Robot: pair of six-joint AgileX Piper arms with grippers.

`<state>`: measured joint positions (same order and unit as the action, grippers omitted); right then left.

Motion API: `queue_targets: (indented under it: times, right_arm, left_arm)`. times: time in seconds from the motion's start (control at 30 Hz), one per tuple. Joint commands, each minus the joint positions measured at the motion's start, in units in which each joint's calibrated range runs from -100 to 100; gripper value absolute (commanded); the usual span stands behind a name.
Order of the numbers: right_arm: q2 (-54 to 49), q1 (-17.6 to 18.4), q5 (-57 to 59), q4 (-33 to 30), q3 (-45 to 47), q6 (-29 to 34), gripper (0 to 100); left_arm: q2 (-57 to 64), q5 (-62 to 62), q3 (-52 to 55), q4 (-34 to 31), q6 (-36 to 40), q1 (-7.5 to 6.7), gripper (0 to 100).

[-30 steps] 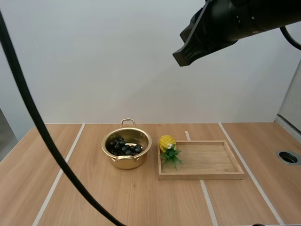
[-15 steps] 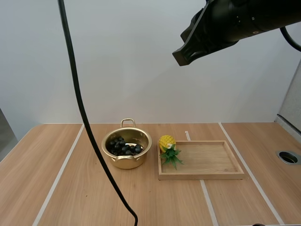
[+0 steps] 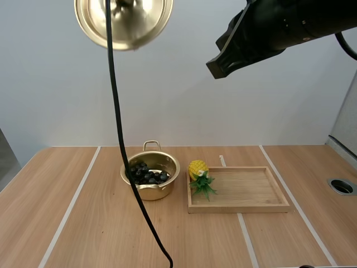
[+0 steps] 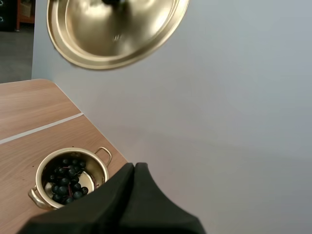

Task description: Open the pot, put the grape inside, and close it

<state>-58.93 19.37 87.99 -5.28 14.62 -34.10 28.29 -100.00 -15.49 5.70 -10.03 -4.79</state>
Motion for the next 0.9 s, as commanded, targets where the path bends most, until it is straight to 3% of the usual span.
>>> queue_targets:
  times: [0.0,0.37,0.87]
  right_arm:
    - [-0.80,-0.21,0.68,-0.63,-0.45,0.20,0]
    - [-0.80,-0.21,1.18,-0.63,-0.45,0.20,0]
    - [-0.80,-0.21,2.11,-0.63,-0.45,0.20,0]
  left_arm:
    - [-0.24,0.51,6.63,1.24,-0.93,-0.07,0]
    - [-1.38,11.87,27.70,2.98,-8.22,-0.07,0]
    - [-17.54,2.65,30.53,4.35,-17.94,-0.07,0]
